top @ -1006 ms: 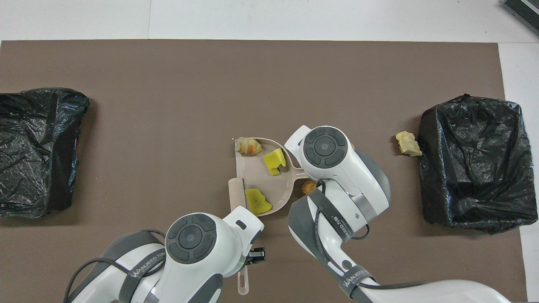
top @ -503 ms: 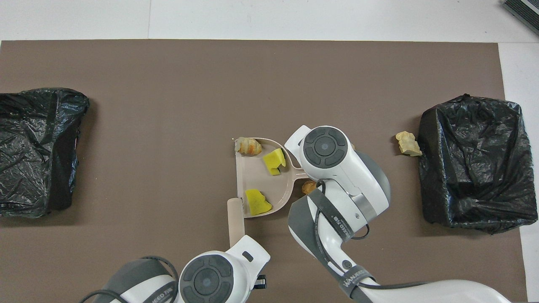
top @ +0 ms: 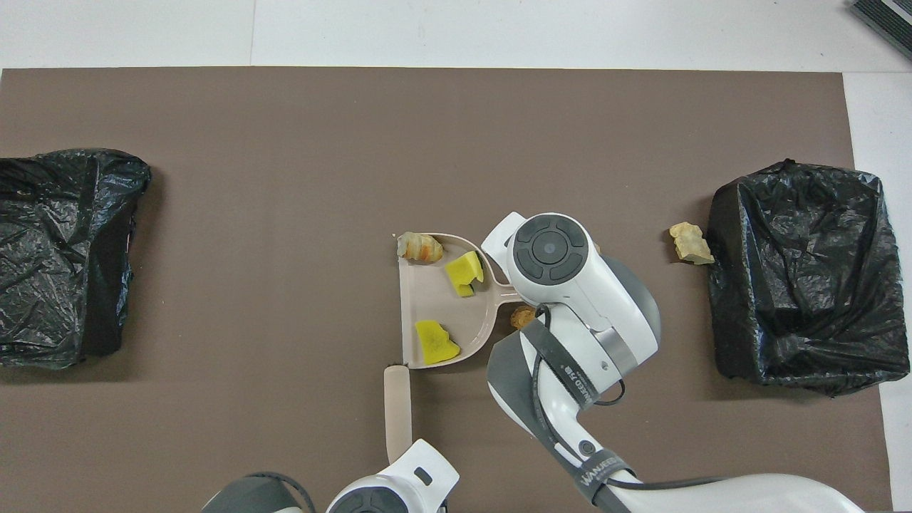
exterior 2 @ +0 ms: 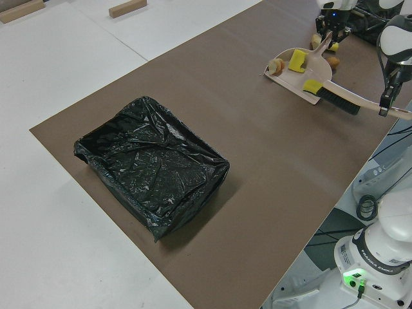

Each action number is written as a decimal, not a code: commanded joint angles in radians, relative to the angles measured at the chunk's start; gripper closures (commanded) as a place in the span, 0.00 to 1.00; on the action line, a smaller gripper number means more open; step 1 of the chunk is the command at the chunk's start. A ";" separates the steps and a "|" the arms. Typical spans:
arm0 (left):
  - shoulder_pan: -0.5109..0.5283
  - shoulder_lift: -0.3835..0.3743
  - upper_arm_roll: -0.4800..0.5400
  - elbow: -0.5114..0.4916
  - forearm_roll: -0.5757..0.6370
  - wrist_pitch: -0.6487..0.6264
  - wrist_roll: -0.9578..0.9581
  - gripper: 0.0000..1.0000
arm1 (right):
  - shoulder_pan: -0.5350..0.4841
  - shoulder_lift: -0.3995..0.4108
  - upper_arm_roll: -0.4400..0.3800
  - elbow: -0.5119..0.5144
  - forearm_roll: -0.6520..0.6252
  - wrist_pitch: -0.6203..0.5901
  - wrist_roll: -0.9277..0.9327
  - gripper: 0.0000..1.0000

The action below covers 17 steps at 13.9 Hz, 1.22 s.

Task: Sweep and dump trash in bin
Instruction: 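Sweep more trash into the dustpan with the brush in the left gripper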

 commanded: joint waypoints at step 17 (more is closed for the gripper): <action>-0.022 0.051 0.015 -0.040 -0.044 0.080 0.032 0.63 | -0.147 -0.072 0.003 0.007 0.085 -0.043 -0.123 1.00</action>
